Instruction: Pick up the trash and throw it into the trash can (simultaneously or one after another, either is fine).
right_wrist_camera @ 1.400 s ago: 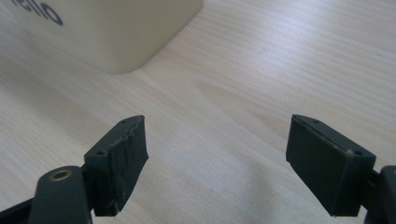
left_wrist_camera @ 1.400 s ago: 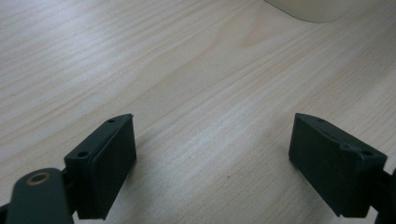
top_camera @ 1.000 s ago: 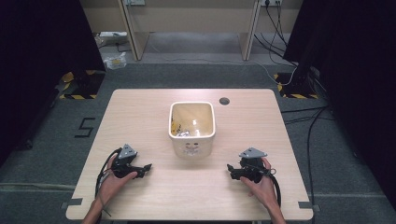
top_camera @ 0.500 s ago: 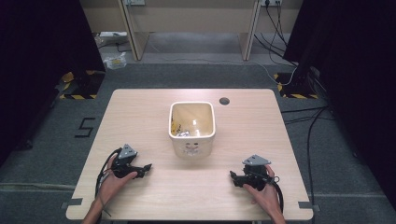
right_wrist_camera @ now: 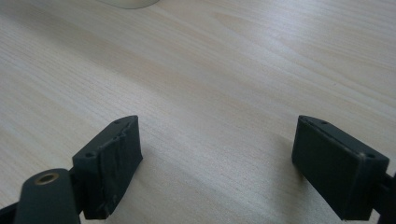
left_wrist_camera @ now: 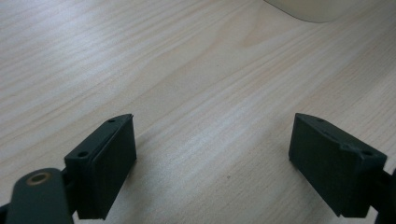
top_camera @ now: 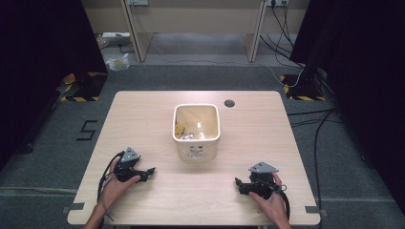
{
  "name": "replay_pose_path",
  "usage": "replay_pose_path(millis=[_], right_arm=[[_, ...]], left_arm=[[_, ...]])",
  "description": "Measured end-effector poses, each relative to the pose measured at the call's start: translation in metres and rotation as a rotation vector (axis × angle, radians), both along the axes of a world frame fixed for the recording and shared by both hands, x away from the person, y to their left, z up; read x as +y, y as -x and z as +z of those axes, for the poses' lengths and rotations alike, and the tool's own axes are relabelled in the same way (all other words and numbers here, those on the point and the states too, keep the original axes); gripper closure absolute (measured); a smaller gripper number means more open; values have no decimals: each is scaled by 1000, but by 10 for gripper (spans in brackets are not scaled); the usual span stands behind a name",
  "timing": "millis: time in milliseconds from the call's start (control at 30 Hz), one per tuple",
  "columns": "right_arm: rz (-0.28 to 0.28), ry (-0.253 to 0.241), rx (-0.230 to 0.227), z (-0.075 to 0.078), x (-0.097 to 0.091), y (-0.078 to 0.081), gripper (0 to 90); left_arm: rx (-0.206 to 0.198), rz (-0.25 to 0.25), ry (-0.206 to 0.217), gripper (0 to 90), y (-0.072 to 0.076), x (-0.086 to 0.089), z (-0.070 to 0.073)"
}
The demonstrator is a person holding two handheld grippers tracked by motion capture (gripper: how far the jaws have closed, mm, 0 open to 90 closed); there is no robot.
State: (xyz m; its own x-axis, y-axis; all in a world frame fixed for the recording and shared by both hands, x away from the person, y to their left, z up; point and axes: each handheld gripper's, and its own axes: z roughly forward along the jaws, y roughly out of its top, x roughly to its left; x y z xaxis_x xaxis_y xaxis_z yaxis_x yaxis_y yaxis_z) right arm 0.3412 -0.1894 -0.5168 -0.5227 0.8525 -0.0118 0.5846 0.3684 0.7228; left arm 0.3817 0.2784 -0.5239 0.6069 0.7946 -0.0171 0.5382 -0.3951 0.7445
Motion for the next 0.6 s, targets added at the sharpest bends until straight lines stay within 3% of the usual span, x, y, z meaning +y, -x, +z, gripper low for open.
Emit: replay_pose_path(millis=[600], right_arm=[[0,-1,5,0,1,0,149]], left_arm=[[0,0,0,139,0,0,0]])
